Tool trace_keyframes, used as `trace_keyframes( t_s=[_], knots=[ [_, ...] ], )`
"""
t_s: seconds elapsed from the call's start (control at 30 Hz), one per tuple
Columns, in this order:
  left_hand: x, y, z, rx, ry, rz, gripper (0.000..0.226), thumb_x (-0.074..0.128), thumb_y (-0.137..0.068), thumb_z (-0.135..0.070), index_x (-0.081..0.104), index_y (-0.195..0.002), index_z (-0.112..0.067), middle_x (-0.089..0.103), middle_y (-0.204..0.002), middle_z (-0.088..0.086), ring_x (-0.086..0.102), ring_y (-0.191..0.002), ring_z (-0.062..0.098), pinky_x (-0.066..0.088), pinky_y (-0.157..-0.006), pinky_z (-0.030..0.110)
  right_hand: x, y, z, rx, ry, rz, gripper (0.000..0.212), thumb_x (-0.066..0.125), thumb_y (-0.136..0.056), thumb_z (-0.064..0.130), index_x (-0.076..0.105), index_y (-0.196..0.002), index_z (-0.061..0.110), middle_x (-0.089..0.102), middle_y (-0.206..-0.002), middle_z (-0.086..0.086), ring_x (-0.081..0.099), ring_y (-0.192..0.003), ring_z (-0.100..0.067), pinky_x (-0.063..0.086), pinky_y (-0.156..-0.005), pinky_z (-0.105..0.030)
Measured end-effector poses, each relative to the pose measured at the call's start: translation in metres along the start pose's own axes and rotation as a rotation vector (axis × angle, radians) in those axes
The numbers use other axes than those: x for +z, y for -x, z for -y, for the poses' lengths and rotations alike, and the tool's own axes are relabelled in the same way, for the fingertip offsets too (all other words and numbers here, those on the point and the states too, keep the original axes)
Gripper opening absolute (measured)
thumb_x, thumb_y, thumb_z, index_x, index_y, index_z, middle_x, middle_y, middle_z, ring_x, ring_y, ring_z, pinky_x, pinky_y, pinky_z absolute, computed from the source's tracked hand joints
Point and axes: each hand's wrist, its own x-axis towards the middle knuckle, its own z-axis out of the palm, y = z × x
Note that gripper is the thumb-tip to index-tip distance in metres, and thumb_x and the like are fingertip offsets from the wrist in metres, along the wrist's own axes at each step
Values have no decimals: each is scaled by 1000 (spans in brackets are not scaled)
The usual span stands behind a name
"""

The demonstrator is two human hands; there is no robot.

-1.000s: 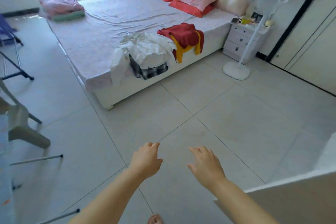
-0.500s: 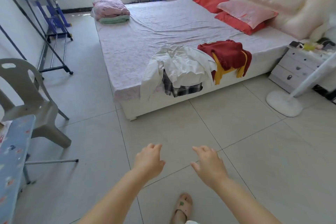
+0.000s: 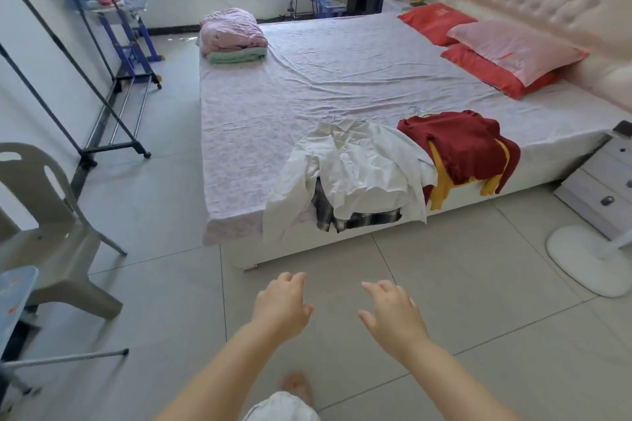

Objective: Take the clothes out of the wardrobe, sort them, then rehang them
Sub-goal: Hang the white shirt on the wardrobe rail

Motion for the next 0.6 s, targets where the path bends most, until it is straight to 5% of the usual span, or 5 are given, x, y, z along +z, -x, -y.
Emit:
trace_keyframes(
  t_s=[0.6],
  knots=[
    [-142,-318,-43,77,78,36,50,48,-92,-33,32,-138,-21,39,-137,2,41,-124,23,39,-98,36,-119,-322,-45,99,5,24,49,48,-94,34,34,-140,22,41,-135,1,34,-127,-18,27,-105,-29]
  ],
)
